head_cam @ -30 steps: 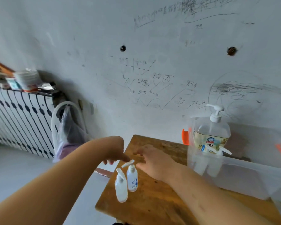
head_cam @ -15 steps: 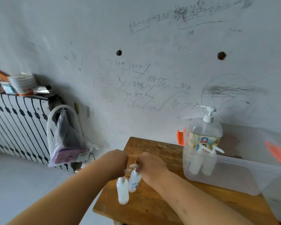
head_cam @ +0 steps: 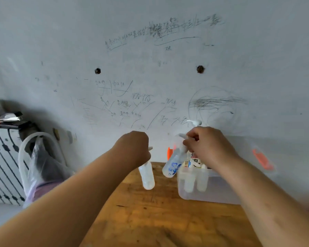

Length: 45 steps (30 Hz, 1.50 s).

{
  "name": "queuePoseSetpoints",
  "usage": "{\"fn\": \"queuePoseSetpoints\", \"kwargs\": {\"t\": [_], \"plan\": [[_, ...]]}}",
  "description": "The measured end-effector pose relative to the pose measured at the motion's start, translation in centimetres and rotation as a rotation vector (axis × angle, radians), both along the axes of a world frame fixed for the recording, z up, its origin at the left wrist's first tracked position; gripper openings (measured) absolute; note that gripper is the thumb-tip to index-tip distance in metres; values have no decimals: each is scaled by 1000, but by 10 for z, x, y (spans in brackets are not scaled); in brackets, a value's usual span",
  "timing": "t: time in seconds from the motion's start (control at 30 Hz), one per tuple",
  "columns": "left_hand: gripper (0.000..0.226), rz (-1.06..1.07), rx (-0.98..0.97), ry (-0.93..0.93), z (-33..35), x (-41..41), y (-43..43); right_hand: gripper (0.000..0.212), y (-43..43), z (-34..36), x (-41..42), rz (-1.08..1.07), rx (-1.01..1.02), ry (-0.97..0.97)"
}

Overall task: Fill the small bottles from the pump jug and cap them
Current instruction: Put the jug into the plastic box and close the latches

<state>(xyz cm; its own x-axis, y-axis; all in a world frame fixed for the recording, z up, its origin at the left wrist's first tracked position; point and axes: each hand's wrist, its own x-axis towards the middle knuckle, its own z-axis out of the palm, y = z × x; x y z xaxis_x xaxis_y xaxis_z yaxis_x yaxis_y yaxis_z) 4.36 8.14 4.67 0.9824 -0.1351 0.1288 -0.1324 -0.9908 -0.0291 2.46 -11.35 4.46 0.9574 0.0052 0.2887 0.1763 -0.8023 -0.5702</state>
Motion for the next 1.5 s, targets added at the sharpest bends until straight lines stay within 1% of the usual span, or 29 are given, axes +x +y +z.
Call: {"fn": "queuePoseSetpoints", "kwargs": {"t": [0.1, 0.2, 0.3, 0.37, 0.43, 0.5, 0.53, 0.6, 0.67, 0.73, 0.83, 0.9, 1.0, 1.1, 1.2, 1.33, 1.5], "plan": [[24, -70, -62, -135, 29, 9, -29, 14, -36, 25, -3, -126, 54, -103], [23, -127, -117, -192, 46, 16, -59, 8, -62, 32, 0, -198, 43, -146], [30, -157, -136, -190, 46, 25, -88, 5, -81, 24, 5, -246, -38, -112], [32, -155, -159, -169, 39, 30, -103, 12, -88, 14, 10, -261, -76, -88], [25, -174, -165, -149, 30, 33, -117, 17, -95, 4, 16, -271, -100, -61], [10, -208, -188, -123, 23, 33, -127, 19, -100, -5, 23, -280, -117, -34], [12, -222, -196, -124, 19, 33, -131, 19, -102, -10, 26, -286, -131, -24], [31, -233, -184, -127, 9, 37, -137, 18, -104, -18, 31, -288, -162, -2], [36, -243, -158, -123, -2, 45, -139, 15, -105, -25, 36, -274, -171, 25], [33, -245, -109, -89, -11, 52, -141, 15, -105, -33, 40, -260, -178, 75], [19, -243, 23, -33, -26, 62, -142, 14, -101, -47, 49, -234, -218, 176], [16, -234, 67, 12, -36, 68, -143, 13, -98, -56, 54, -220, -250, 240], [20, -228, 79, 84, -55, 78, -144, 22, -92, -70, 63, -204, -271, 338], [30, -212, 45, 166, -72, 86, -143, 27, -89, -77, 72, -214, -279, 398], [34, -189, 19, 227, -83, 93, -143, 32, -90, -83, 79, -187, -280, 449], [40, -148, 13, 293, -93, 101, -144, 32, -89, -95, 88, -187, -269, 492], [36, -139, 48, 301, -102, 106, -147, 29, -90, -101, 97, -163, -227, 567]]}}
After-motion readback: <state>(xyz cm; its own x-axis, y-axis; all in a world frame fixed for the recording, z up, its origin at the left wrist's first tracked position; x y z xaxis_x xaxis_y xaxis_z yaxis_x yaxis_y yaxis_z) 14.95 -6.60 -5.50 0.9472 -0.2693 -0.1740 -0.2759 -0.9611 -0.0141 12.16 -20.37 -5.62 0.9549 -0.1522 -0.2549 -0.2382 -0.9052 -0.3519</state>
